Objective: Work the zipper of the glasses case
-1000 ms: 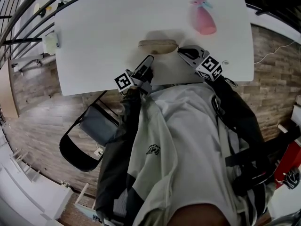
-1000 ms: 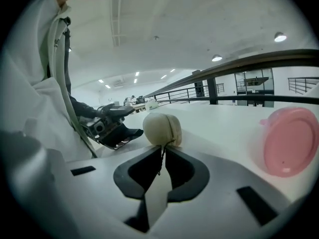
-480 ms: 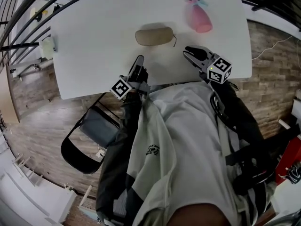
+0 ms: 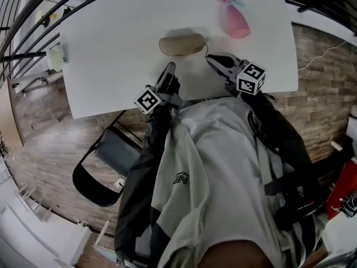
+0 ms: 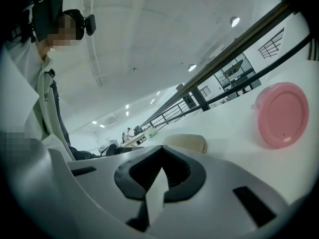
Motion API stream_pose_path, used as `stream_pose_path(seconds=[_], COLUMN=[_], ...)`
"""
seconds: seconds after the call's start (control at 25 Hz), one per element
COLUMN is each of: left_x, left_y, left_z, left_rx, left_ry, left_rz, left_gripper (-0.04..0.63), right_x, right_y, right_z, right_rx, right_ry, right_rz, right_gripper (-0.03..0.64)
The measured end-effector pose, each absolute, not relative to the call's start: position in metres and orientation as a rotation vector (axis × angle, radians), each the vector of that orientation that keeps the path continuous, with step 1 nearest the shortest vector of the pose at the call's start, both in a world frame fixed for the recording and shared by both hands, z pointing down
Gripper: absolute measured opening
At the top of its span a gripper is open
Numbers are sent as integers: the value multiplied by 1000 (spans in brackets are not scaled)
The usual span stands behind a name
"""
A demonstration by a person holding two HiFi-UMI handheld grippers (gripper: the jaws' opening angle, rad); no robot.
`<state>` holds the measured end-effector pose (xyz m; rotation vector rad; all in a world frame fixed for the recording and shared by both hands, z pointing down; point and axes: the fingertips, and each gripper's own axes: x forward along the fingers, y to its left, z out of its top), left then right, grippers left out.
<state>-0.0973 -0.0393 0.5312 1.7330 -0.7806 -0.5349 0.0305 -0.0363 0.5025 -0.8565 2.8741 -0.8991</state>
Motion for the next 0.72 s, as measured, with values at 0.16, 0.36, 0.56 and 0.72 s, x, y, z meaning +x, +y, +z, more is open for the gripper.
stream_pose_path(seconds=[0.16, 0.36, 0.56, 0.72], left_x=[-89, -86, -86, -88], left_y=[-38, -36, -37, -35], left_z=[534, 537, 539, 541], left_rx=[1730, 1718, 1706, 1705], left_ry=[-768, -765, -767, -764], left_rz=[-523, -521, -523, -519], left_gripper=[9, 8, 8, 8], right_x=[31, 31, 30, 26], right_y=[-32, -30, -31, -30], right_z=[506, 508, 511, 511], right_rx=[-847, -841, -837, -841], right_ry=[2884, 2893, 2901, 2909], right_rz=[-917, -920, -927, -937], right_gripper=[-5, -5, -5, -5])
